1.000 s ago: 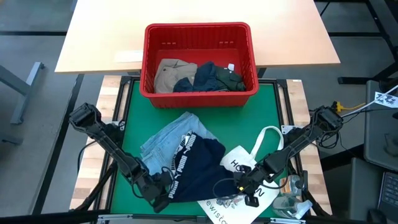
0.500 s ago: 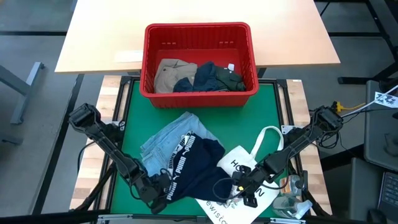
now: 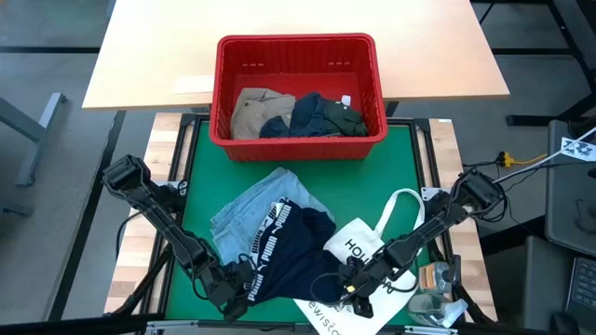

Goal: Fold Laundry from Bin
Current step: Fold the dark blue boxer shorts

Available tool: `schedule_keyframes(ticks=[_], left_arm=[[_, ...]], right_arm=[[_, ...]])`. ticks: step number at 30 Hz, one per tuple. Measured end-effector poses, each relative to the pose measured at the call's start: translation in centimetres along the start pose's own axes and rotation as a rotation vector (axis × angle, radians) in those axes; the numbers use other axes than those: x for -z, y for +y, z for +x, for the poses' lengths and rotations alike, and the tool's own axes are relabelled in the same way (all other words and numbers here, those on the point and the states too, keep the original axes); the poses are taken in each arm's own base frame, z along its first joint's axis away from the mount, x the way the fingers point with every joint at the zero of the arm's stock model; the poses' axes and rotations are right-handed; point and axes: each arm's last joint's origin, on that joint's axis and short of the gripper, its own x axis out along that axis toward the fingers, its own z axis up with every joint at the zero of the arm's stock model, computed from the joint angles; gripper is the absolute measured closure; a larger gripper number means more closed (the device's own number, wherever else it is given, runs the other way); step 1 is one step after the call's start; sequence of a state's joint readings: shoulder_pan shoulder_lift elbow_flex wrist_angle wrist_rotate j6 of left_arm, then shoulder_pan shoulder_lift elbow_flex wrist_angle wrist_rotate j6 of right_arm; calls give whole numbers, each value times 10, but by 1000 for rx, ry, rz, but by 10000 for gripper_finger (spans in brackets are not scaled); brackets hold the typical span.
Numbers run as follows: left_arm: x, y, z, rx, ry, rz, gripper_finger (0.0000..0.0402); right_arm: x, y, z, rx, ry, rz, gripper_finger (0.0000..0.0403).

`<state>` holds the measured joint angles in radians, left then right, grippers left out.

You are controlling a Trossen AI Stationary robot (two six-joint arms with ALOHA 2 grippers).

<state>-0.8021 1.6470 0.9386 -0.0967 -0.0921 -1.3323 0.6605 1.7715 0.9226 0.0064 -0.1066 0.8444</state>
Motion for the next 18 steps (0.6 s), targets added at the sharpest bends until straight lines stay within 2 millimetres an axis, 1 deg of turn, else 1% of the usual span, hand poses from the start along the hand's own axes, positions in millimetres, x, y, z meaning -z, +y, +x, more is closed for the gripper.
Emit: schedule_keyframes(ticks=[4, 7, 13, 18], left_arm=[[0, 0, 0, 1, 0, 0, 401], [0, 0, 0, 1, 0, 3, 401], [0, 0, 0, 1, 0, 7, 401], [1, 0, 0, 1, 2, 11, 401]], right_arm=[[0, -3, 3, 53, -43, 8, 249], [-3, -8, 4, 88, -76, 88, 249], [-13, -17, 3, 88, -93, 224, 249], [-17, -20, 2, 36, -31, 304, 249]])
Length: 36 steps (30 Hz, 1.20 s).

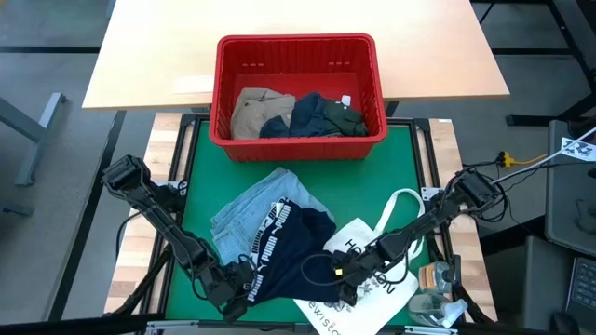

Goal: Fold Laundry from Bin
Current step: Fold the dark blue boxer shorts

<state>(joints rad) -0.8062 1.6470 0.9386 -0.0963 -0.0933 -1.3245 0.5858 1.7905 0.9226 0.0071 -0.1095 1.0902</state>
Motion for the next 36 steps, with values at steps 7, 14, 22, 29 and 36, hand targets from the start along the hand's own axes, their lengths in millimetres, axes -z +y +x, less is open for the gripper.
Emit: schedule_keyframes(ticks=[7, 14, 22, 29, 36], left_arm=[[0, 0, 0, 0, -1, 1, 401], [0, 0, 0, -7, -25, 2, 401], [4, -1, 0, -9, -27, 12, 401], [11, -2, -1, -13, -22, 30, 401], [18, -2, -2, -15, -9, 45, 401]], right_arm=[[2, 1, 0, -20, 40, 88, 249], [-1, 5, 7, -84, 7, 83, 249], [-2, 3, 15, -84, -27, 83, 249], [-2, 3, 17, -97, -27, 69, 280], [-1, 4, 17, -118, -7, 30, 393]])
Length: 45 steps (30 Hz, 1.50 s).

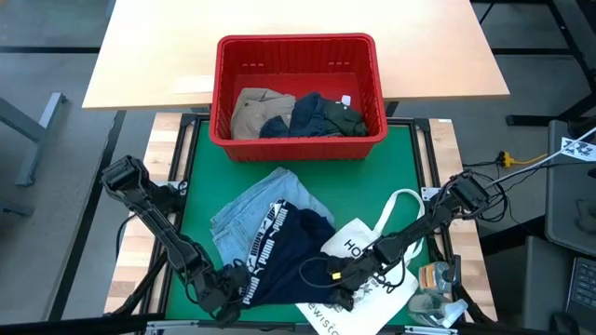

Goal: Fold Laundry from Bin
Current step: Fold the dark blue boxer shorts

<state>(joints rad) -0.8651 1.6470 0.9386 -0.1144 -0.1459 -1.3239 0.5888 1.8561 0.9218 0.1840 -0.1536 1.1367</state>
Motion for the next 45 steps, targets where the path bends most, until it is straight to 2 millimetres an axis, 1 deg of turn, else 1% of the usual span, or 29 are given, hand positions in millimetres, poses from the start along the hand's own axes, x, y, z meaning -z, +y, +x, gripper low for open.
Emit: schedule_keyframes(ticks=[2, 5, 8, 11, 16, 21, 26, 29, 32, 34, 38, 41, 45], left_arm=[[2, 0, 0, -4, 4, 4, 401], [3, 0, 0, -4, 8, 8, 401], [3, 0, 0, -4, 9, 8, 401], [3, 0, 0, -4, 9, 8, 401], [4, 0, 0, 2, 35, 7, 387], [4, 0, 0, 4, 42, 7, 378], [4, 0, 0, 4, 42, 7, 377], [4, 0, 0, 4, 43, 7, 377], [4, 0, 0, 5, 43, 28, 374], [5, 0, -1, 6, 45, 47, 364], [5, -1, -1, 6, 45, 57, 326], [5, -1, -1, 7, 44, 86, 296], [8, -1, -1, 10, 47, 133, 278]], right_arm=[[1, 2, 0, -26, 35, -19, 388], [3, 15, 0, -90, 90, -78, 397], [10, 31, 0, -154, 133, -185, 396], [21, 40, 1, -173, 150, -251, 398], [35, 41, 2, -140, 191, -257, 395], [46, 44, 2, -152, 217, -275, 392], [47, 45, 2, -157, 218, -278, 395], [45, 45, 2, -143, 184, -273, 391], [44, 45, 2, -139, 177, -273, 376], [45, 45, 2, -137, 178, -252, 357], [45, 45, 2, -128, 166, -240, 311], [44, 45, 2, -128, 164, -246, 284], [42, 44, 2, -139, 184, -251, 273]])
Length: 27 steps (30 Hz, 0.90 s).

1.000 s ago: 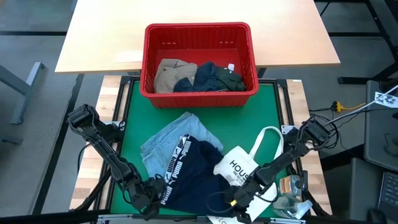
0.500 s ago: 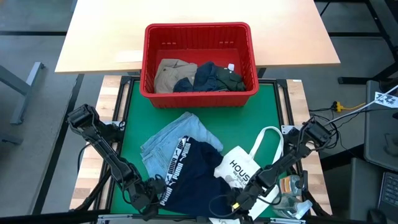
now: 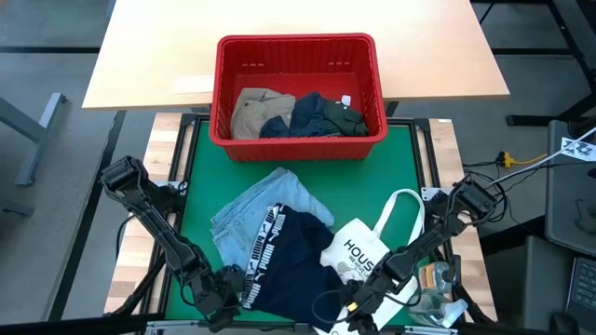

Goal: Fold Laundry from Bin
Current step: Fold the dark blue boxer shorts

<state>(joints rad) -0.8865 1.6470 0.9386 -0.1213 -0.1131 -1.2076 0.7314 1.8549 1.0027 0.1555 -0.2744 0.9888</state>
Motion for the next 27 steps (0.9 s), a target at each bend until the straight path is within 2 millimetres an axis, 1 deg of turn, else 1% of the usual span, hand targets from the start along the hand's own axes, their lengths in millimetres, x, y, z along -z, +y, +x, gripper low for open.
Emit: schedule_keyframes(ticks=[4, 7, 9, 12, 16, 19, 23, 27], left_arm=[[4, -1, 0, 4, 8, 11, 277], [5, -2, -1, 5, 7, 20, 276], [3, -2, -1, -3, -26, 25, 276], [-3, 1, 0, -39, -113, 17, 276], [-21, 8, 1, -87, -198, 42, 276], [-38, 16, 1, -130, -250, 70, 276], [-68, 33, 1, -200, -318, 84, 276], [-97, 51, -2, -272, -372, 87, 276]], right_arm=[[-1, 0, -1, -30, 41, -3, 275], [-1, 1, -1, -40, 39, -30, 275], [-2, 4, -5, -48, 32, -46, 275], [-8, 10, -17, -71, 4, -80, 275], [-23, 16, -38, -94, -70, -172, 275], [-35, 14, -54, -54, -140, -253, 274], [-55, 0, -73, 91, -264, -343, 274], [-76, -19, -90, 242, -360, -407, 274]])
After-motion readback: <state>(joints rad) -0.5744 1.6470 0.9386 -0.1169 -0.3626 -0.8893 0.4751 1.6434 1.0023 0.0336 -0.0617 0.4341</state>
